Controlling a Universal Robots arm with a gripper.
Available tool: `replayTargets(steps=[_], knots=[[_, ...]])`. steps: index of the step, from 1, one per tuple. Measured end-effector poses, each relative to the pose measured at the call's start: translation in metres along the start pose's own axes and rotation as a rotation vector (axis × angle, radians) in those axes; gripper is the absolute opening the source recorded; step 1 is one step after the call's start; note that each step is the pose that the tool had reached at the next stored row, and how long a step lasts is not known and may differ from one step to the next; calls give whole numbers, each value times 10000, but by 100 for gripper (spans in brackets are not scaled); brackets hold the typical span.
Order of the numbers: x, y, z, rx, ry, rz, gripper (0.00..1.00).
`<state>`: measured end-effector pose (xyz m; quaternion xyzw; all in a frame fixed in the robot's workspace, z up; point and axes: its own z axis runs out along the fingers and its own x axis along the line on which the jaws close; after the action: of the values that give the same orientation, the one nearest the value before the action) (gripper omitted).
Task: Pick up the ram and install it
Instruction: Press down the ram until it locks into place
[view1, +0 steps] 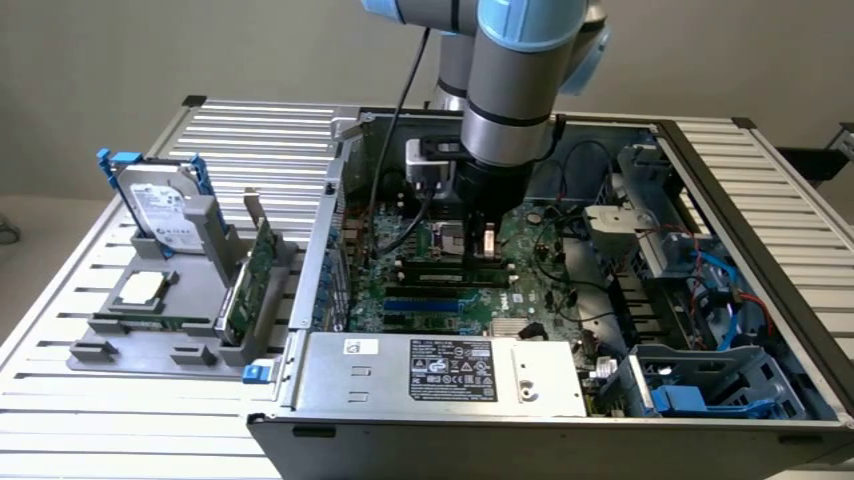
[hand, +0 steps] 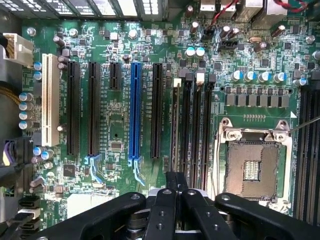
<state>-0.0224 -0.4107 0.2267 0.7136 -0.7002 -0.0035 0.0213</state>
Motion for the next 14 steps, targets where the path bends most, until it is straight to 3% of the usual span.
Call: replayTargets(steps=[3, 6, 9, 14], knots=[[0, 0, 27, 46, 64, 4, 11], [-5, -4, -14, 69, 43, 0, 11], [3, 5, -151, 33, 62, 2, 11], [5, 24, -218, -50, 62, -1, 11]])
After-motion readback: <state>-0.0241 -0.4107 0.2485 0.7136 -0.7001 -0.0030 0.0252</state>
